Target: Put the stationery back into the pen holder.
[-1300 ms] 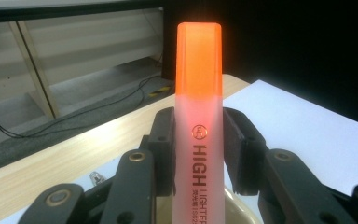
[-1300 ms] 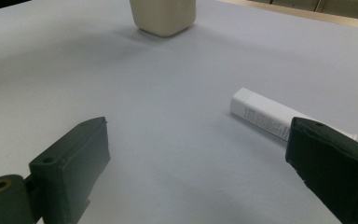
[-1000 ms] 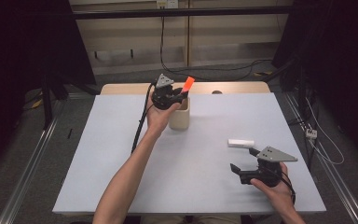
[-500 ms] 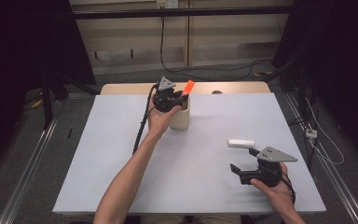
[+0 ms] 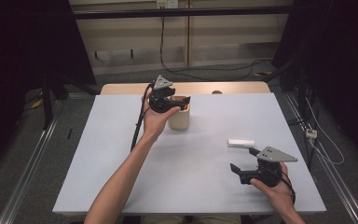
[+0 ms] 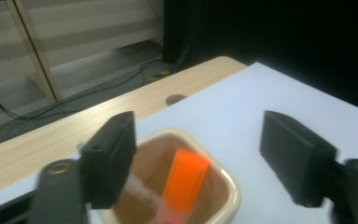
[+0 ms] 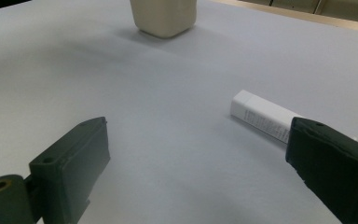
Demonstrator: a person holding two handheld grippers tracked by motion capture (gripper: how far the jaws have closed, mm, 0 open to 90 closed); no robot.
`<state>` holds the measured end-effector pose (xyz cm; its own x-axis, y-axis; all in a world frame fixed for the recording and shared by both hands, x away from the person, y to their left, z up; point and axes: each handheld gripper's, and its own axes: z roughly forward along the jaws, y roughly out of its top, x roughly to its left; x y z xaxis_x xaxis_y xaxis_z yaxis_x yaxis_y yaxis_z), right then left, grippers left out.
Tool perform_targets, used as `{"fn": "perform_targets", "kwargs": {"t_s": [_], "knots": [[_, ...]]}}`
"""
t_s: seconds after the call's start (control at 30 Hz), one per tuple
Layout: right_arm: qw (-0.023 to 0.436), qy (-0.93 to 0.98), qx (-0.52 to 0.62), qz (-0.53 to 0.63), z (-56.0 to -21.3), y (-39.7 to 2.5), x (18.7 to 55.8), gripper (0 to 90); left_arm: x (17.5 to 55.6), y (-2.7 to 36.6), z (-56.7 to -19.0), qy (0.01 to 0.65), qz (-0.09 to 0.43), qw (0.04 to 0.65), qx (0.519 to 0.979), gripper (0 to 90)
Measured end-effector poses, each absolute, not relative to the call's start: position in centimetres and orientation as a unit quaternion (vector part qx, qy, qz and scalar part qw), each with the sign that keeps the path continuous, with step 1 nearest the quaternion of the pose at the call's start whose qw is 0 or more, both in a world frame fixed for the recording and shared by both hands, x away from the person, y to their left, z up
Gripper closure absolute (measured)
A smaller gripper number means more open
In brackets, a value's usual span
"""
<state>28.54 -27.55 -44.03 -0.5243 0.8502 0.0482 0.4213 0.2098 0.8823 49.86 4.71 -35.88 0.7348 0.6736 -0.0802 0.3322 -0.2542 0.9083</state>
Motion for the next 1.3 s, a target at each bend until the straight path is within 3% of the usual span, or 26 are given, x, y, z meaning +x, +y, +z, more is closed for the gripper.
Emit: {"fn": "perform_targets", "kwargs": {"t_s": [0.37, 0.93, 1.3], "knots": [[0.238, 0.743, 0.429, 0.455, -44.0, -27.5, 28.7, 5.8, 47.7, 7.2, -37.6, 0.334, 0.160, 0.503, 0.781, 8.9], [0.235, 0.740, 0.436, 0.455, -43.8, -27.9, 28.9, 5.5, 43.6, 12.6, -38.8, 0.363, 0.166, 0.477, 0.783, 6.3], [0.243, 0.739, 0.448, 0.441, -43.3, -28.4, 29.2, 4.7, 39.3, 14.4, -40.3, 0.327, 0.164, 0.458, 0.810, 5.7]]}}
